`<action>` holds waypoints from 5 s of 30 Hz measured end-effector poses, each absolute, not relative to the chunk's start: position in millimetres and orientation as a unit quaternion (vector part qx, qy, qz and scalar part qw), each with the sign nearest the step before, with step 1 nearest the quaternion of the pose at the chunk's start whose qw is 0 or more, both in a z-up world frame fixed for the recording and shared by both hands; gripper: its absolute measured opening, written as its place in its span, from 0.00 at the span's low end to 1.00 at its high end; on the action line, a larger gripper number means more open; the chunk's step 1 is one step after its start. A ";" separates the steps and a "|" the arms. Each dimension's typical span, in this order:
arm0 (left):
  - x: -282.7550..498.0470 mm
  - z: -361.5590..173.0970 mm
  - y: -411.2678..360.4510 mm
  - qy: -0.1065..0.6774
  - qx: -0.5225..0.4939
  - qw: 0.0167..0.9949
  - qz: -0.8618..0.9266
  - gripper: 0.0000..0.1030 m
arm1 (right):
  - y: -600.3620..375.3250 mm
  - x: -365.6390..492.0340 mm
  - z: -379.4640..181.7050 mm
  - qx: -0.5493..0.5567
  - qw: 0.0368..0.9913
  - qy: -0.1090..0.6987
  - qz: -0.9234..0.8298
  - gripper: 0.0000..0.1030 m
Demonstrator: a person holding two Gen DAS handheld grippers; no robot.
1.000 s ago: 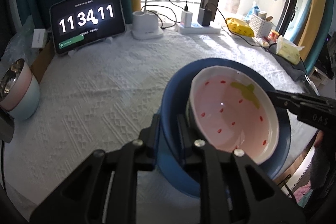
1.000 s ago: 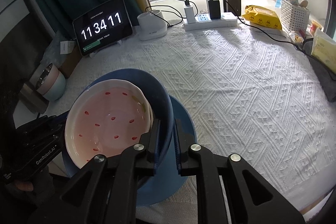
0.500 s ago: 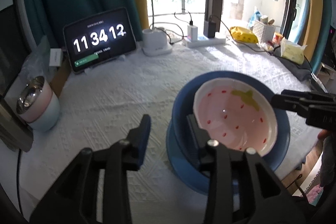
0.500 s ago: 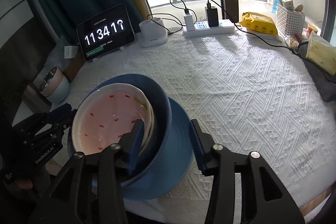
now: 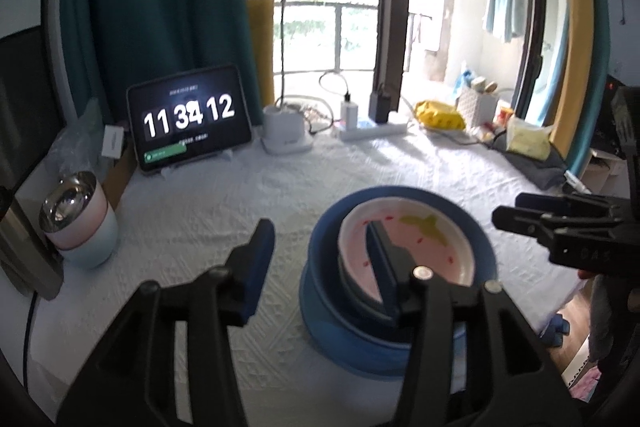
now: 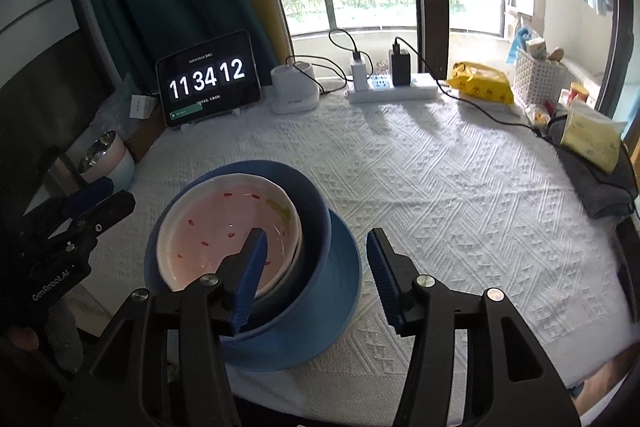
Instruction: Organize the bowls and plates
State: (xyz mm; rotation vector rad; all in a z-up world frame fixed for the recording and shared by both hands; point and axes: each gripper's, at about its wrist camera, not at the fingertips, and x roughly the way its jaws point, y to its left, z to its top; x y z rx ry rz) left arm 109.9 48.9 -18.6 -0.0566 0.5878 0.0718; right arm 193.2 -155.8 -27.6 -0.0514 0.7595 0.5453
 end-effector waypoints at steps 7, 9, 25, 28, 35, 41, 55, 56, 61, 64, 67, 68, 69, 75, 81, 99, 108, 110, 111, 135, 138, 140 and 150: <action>88.3 3.9 45.7 0.230 -0.037 0.972 0.032 0.49 | -160.7 174.7 -8.5 -0.034 0.906 0.333 0.260 0.53; 81.4 11.0 42.8 0.205 -0.030 0.978 0.031 0.49 | -163.4 167.7 -0.7 -0.037 0.914 0.313 0.255 0.53; 48.3 47.3 29.0 0.095 0.001 0.995 0.031 0.91 | -187.3 119.0 47.7 -0.060 0.962 0.155 0.217 0.55; 44.2 49.7 31.3 0.083 -0.003 0.996 0.032 0.91 | -194.3 114.4 50.6 -0.056 0.966 0.142 0.210 0.55; 37.1 52.9 41.5 0.051 -0.012 0.996 0.078 0.91 | -207.6 107.2 57.5 -0.044 0.974 0.110 0.195 0.59; 35.1 54.8 52.1 0.040 -0.040 0.996 0.071 0.91 | -213.1 107.2 60.5 -0.039 0.976 0.105 0.188 0.59; 32.2 55.5 51.5 0.036 -0.042 0.997 0.060 0.91 | -214.2 112.9 58.3 -0.033 0.975 0.117 0.187 0.59; 31.7 55.3 51.4 0.036 -0.042 0.997 0.060 0.91 | -214.8 112.1 59.0 -0.031 0.975 0.116 0.187 0.59; 29.9 54.3 49.8 0.036 -0.042 0.997 0.060 0.91 | -215.3 110.8 59.5 -0.031 0.975 0.114 0.186 0.59; 28.9 54.5 47.5 0.034 -0.037 0.997 0.062 0.91 | -217.2 110.8 59.9 -0.028 0.975 0.117 0.186 0.59; 28.8 54.5 45.4 0.034 -0.034 0.997 0.061 0.91 | -217.5 109.5 60.4 -0.028 0.975 0.116 0.187 0.59; 29.1 54.4 44.9 0.034 -0.034 0.997 0.060 0.91 | -217.5 109.7 60.5 -0.028 0.975 0.116 0.187 0.59; 29.2 54.3 44.5 0.034 -0.034 0.997 0.059 0.91 | -217.4 109.8 60.5 -0.029 0.975 0.116 0.188 0.59; 29.5 54.1 45.5 0.039 -0.040 0.997 0.058 0.91 | -218.1 110.9 59.5 -0.027 0.975 0.120 0.187 0.59; 30.4 54.2 45.7 0.039 -0.040 0.997 0.057 0.91 | -218.0 113.0 58.0 -0.028 0.973 0.124 0.191 0.59; 28.0 53.0 42.8 0.040 -0.041 0.997 0.052 0.91 | -218.8 112.9 57.3 -0.029 0.973 0.123 0.192 0.59; 27.4 51.7 41.7 0.044 -0.041 0.997 0.050 0.91 | -218.4 113.3 56.9 -0.029 0.973 0.123 0.192 0.59; 27.3 51.6 41.5 0.043 -0.041 0.997 0.050 0.91 | -217.5 113.5 56.7 -0.029 0.973 0.124 0.192 0.59; 27.3 51.7 41.5 0.044 -0.040 0.997 0.050 0.91 | -217.4 113.7 56.7 -0.029 0.973 0.124 0.193 0.59; 26.2 51.7 39.1 0.043 -0.040 0.997 0.048 0.91 | -217.0 113.7 56.0 -0.029 0.973 0.124 0.192 0.59; 25.6 51.6 38.1 0.043 -0.040 0.997 0.047 0.91 | -217.2 113.5 56.1 -0.029 0.973 0.124 0.192 0.59; 25.2 52.2 36.1 0.042 -0.039 0.997 0.045 0.92 | -217.0 114.3 55.9 -0.028 0.973 0.124 0.192 0.59; 24.3 52.4 35.1 0.042 -0.037 0.998 0.041 0.91 | -217.0 114.0 55.7 -0.028 0.973 0.124 0.192 0.59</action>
